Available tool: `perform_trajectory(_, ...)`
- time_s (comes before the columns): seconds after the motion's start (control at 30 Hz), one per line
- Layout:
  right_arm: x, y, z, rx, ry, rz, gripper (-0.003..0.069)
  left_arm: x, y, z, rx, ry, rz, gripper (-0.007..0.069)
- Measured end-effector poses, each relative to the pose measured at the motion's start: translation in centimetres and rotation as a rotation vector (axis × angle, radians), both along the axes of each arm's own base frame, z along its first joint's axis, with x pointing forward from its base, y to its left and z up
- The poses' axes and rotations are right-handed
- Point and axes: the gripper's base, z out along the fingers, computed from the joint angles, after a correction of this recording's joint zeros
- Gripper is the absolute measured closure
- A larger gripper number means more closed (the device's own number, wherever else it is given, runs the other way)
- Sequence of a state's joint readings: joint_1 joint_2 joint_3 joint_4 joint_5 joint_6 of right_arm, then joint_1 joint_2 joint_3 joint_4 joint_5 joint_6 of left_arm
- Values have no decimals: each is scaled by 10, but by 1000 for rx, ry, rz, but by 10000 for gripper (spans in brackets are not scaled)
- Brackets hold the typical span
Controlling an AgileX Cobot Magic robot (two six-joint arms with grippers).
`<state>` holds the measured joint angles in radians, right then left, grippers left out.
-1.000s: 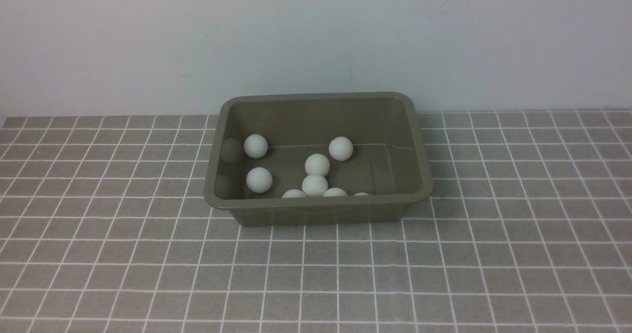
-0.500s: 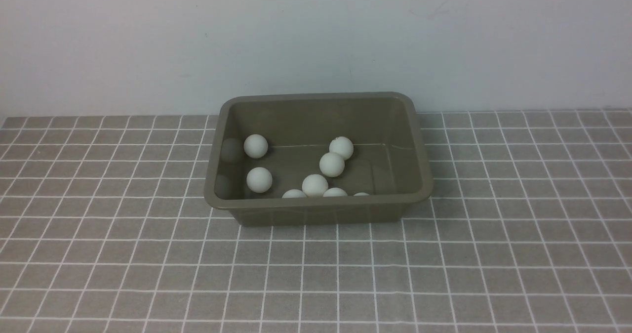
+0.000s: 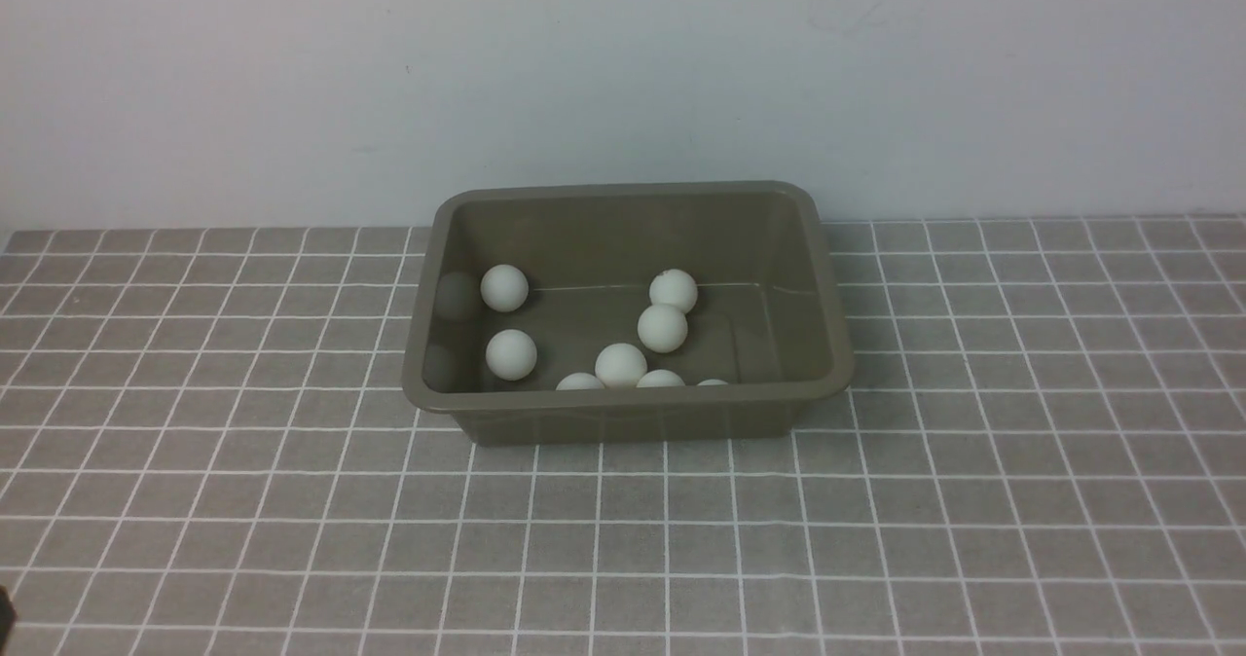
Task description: Put the table tennis balls into the box on the grey coffee tablecloth.
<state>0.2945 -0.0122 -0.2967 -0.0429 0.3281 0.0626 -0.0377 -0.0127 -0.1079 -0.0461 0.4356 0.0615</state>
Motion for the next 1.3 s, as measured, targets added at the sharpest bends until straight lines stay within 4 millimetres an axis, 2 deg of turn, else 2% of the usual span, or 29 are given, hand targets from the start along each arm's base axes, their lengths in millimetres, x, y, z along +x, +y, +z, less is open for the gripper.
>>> perform_trajectory(0.13, 0, 0, -1, -2, 8, 0, 669, 4, 0, -39, 35, 102, 0, 629)
perform_trajectory(1.1, 1, 0, -3, -6, 22, -8, 669, 6, 0, -39, 44, 79, -2, 629)
perform_trajectory(1.2, 5, 0, -13, -16, 57, -40, 669, 6, 0, -39, 44, 79, -2, 629)
perform_trajectory(1.3, 18, -2, -56, -48, 194, -157, 669, 6, 0, -39, 44, 79, -2, 629)
